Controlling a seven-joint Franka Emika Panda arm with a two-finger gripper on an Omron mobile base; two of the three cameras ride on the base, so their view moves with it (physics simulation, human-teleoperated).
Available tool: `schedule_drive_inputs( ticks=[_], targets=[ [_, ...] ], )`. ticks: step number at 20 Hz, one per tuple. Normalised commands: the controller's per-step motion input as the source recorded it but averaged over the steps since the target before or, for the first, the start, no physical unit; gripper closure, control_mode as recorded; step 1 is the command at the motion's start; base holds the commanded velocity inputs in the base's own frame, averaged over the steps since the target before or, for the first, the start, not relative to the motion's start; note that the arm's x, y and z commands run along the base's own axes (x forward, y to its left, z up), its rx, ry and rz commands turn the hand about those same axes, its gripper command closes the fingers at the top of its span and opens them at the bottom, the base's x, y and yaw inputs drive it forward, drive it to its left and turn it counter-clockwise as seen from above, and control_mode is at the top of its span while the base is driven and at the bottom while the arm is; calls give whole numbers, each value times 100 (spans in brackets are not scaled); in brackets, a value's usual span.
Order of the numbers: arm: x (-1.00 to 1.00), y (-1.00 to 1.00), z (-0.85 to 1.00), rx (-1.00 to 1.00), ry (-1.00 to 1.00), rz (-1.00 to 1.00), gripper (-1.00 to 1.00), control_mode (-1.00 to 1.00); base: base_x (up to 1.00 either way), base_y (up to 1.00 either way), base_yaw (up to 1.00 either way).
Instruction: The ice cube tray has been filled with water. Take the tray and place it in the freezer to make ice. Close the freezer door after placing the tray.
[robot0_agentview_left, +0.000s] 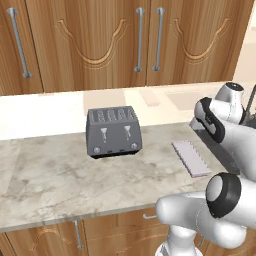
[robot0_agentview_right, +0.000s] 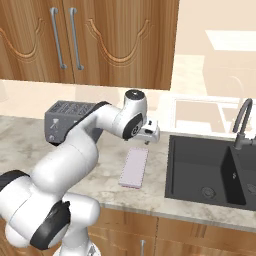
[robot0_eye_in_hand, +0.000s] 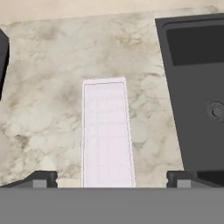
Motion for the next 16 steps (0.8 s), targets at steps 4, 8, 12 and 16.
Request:
schedule_drive_inputs(
  ticks=[4,8,12,16],
  targets=[
    [42,0,-36,0,-1,0,-100,-100,0,0,0],
    [44,0,-33,0,0,0,-100,-100,0,0,0],
    [54,0,-27,0,0,0,-100,-100,0,0,0],
    [57,0,-24,0,0,0,-100,-100,0,0,0]
  ],
)
